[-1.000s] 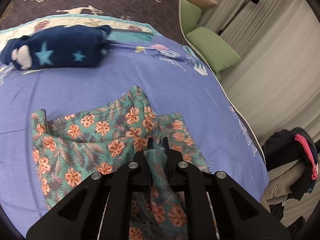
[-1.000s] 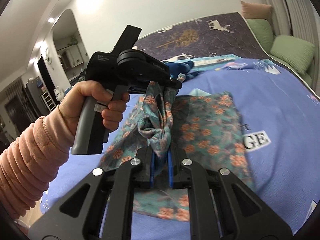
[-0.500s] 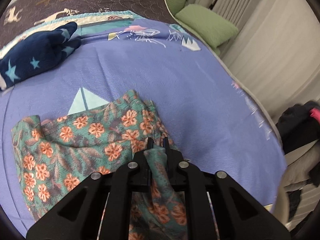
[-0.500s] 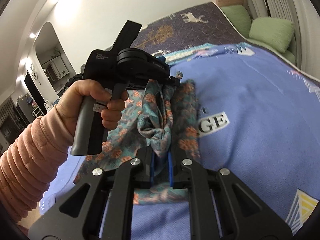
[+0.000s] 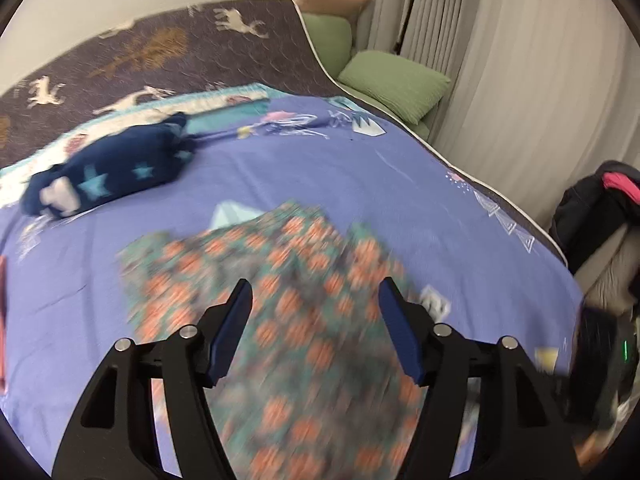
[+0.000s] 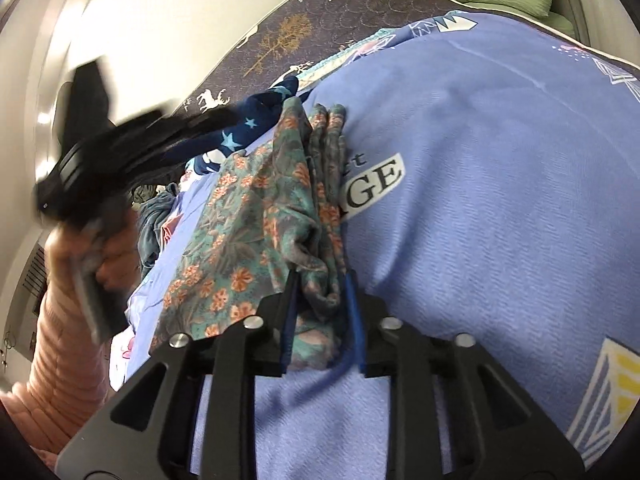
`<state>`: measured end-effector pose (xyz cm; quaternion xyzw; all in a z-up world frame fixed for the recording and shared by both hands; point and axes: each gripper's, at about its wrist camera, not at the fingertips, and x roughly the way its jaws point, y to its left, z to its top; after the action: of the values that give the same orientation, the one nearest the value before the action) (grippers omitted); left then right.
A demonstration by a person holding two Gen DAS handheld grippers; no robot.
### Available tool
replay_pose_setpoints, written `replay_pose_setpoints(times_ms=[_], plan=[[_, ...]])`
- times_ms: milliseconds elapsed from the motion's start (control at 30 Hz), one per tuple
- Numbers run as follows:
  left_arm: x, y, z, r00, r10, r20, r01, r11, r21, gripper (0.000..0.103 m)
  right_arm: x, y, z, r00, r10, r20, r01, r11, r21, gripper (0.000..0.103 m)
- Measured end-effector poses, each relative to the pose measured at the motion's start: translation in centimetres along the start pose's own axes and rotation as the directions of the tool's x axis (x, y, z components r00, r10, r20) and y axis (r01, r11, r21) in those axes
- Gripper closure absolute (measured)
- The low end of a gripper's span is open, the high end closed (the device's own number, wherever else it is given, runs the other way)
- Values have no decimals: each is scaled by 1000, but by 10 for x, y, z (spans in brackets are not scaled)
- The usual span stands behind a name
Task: Fold small clothes
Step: 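Open both grippers and press the folded shirt flat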
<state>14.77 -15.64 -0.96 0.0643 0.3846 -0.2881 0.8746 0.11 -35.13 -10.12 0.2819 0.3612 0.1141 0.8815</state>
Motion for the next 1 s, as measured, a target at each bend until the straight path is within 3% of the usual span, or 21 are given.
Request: replay_pose_setpoints(times_ms=[67,233,433,500,533,633,800,867,900,1000], plan=[[-27,10,-28,999,35,19,-35,999,-5,27,-3,-1,0,1000,3,-2,-3,1000,1,77],[-77,22,-96,994,106,31,-106,994,9,27,-14,5,-2,1000,5,5,-5,1000,-9,76],[-88,8,-152,996,87,-13,-86,995,59,27,-24,17,-5,999,-52,16,53,997,-65,60],[-81,0,-162,992,122,-14,-120,987,105,27,-22,27,-5,998,-56,10,57,993,-108,56],[-77,-2,-164,989,148,-17,-145,982,117,26,-20,33,-5,997,-76,16,78,988,-136,57],[-67,-3,-170,973,231,-13,-227,965,129,27,-15,49,-5,984,-171,46,177,963,-205,97],[-69,13,-172,960,279,-9,-278,959,48,28,-49,63,3,991,-65,114,85,980,-178,100],[-71,18,-177,964,266,-13,-266,964,32,32,-51,59,5,987,-114,109,132,976,-175,103],[-72,20,-179,966,257,-13,-256,966,22,35,-47,50,5,979,-179,97,192,968,-159,103],[-74,21,-181,972,237,-4,-237,972,-7,43,-39,23,0,980,-195,26,197,977,-81,100]])
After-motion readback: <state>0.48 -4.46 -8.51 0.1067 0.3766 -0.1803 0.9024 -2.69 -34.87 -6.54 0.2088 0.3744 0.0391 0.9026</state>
